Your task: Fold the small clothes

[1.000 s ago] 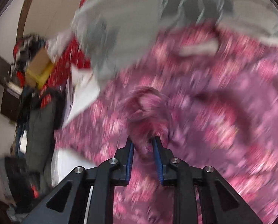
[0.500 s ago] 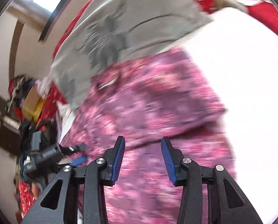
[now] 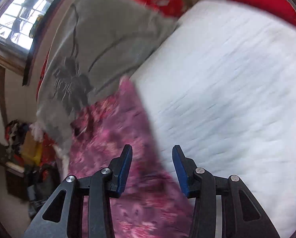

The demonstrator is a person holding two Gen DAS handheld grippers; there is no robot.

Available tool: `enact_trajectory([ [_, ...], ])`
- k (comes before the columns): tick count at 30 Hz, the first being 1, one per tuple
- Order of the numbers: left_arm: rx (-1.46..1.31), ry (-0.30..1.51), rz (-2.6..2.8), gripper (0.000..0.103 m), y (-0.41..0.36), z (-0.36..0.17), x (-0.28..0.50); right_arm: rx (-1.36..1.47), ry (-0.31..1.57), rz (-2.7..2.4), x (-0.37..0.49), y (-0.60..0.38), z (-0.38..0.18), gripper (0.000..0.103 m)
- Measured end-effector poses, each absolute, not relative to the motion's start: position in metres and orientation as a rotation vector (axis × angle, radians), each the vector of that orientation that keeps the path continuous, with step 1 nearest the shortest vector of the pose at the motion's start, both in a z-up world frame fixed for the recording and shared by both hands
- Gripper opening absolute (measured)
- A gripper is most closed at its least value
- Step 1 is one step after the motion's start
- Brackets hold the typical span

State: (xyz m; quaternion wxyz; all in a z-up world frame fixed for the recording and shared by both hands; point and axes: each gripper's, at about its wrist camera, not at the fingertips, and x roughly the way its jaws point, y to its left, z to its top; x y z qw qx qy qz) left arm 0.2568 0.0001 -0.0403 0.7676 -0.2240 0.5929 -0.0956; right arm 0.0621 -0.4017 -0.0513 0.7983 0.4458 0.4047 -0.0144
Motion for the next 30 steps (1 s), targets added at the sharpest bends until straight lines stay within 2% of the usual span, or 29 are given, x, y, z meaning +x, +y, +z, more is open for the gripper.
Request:
enact_trajectory([
  [1,-0.487,1.288,-0.213,0.004,-0.001,-0.04,0.256,0.948,0.91,-0.008,0.071,-0.394,-0.056,0.03],
  [2,-0.478,1.285,-0.223,0.004,-0.002,-0.039,0.255,0.9,0.927,-0.004,0.075,-0.388,-0.055,0.01],
  [4,-0.447,1.274,-0.236,0.006,-0.004,-0.036,0.251,0.809,0.884,0.0,0.074,-0.382,-0.041,0.009],
  [6,-0.422,1.274,-0.249,0.018,-0.003,-0.037,0.25,0.788,0.784,-0.035,0.06,-0.388,-0.025,0.006],
  [7,-0.419,1.274,-0.238,0.019,0.003,-0.036,0.248,0.787,0.771,-0.064,0.056,-0.393,-0.025,0.006],
  [11,-0.508,1.201,-0.232,0.019,0.03,-0.021,0.236,0.726,0.95,-0.154,0.058,-0.404,-0.05,0.0],
  [12,-0.526,1.173,-0.245,0.019,0.034,-0.014,0.233,0.723,0.934,-0.161,0.054,-0.405,-0.044,0.008],
  [14,-0.523,1.138,-0.273,0.02,0.028,-0.001,0.235,0.731,0.845,-0.162,0.046,-0.405,-0.026,0.008],
  [17,-0.438,1.15,-0.284,0.039,-0.001,0.0,0.247,0.725,0.774,-0.108,0.048,-0.391,-0.004,0.008],
  [20,-0.309,1.243,-0.228,0.039,-0.026,-0.033,0.259,0.673,0.818,-0.037,0.061,-0.361,0.002,0.009],
  [22,-0.32,1.273,-0.214,0.039,-0.025,-0.05,0.26,0.629,0.855,0.007,0.069,-0.335,0.002,0.009],
  [25,-0.419,1.253,-0.256,0.039,-0.007,-0.037,0.256,0.58,0.89,0.078,0.079,-0.295,0.001,0.01],
  [28,-0.505,1.203,-0.274,0.039,0.027,-0.017,0.253,0.541,0.9,0.156,0.098,-0.249,0.001,0.018],
  [30,-0.53,1.161,-0.248,0.045,0.06,-0.005,0.254,0.52,0.92,0.2,0.116,-0.214,0.002,0.019],
])
